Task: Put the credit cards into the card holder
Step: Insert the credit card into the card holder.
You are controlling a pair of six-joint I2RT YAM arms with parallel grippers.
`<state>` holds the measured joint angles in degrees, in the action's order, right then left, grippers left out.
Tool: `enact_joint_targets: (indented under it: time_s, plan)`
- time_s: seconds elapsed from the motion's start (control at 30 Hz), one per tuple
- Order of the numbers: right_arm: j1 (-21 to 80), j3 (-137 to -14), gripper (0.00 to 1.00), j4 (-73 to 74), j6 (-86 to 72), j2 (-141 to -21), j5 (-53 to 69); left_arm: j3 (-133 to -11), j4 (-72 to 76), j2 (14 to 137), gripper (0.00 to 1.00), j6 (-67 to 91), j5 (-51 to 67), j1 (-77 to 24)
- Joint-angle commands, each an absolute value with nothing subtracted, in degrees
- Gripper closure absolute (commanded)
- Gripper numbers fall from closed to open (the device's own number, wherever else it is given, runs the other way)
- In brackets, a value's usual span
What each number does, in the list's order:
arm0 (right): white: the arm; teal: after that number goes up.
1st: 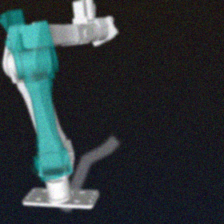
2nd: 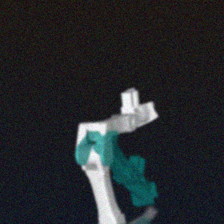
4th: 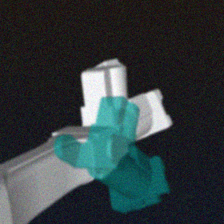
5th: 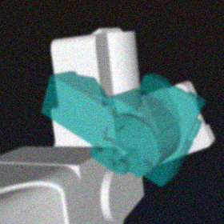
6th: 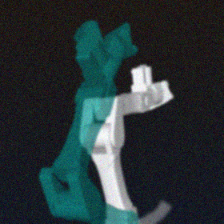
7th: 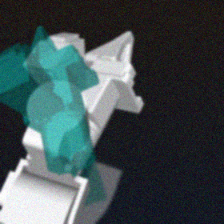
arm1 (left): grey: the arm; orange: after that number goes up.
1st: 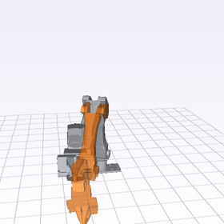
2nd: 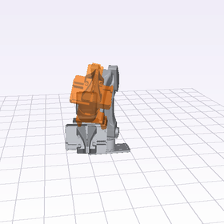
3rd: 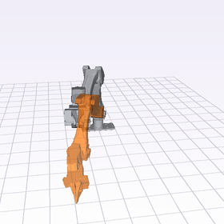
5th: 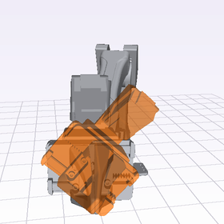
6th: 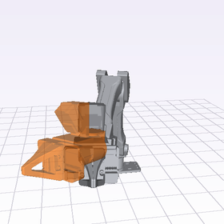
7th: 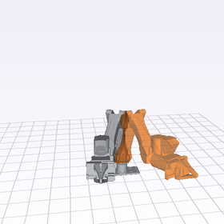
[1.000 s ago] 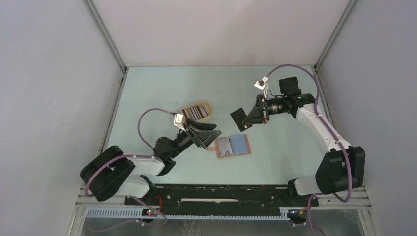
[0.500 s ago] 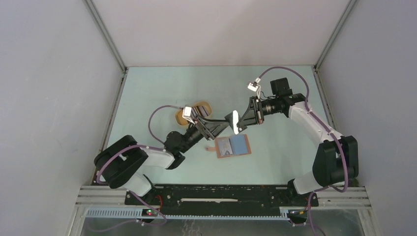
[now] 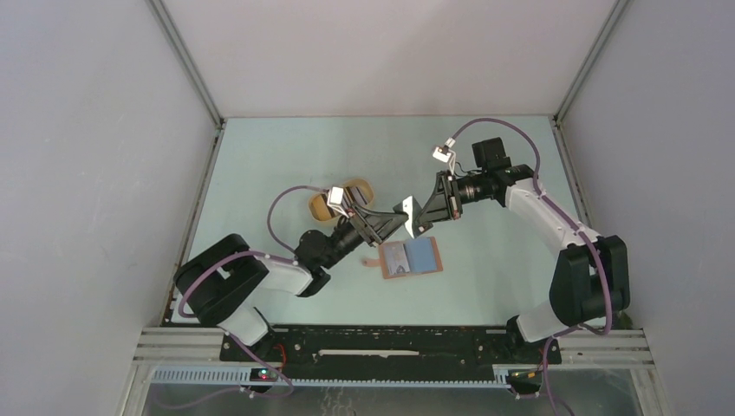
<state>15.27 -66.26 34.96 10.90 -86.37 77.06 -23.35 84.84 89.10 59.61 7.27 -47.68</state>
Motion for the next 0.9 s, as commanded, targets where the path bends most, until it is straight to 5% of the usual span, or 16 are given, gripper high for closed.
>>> enact_joint_targets:
  time_s: [0.0,0.2,0.5,0.87]
  plan:
    - [15.9,-66.4,1.00,33.8,10.1,-86.7,77.8,-26.0,87.0,89.6,0.71,59.8,7.4,-48.1]
    - [16.0,-66.3,1.00,33.8,10.2,-86.7,77.4,-25.6,87.0,89.5,1.00,58.7,7.3,-48.1]
    - [16.0,-66.4,0.58,35.5,13.5,-83.9,72.6,-20.9,87.0,86.8,1.00,54.6,5.9,-47.4]
    - [15.0,-67.8,0.53,41.4,26.1,-75.2,56.0,-14.9,85.4,86.5,1.00,55.6,20.5,-40.6]
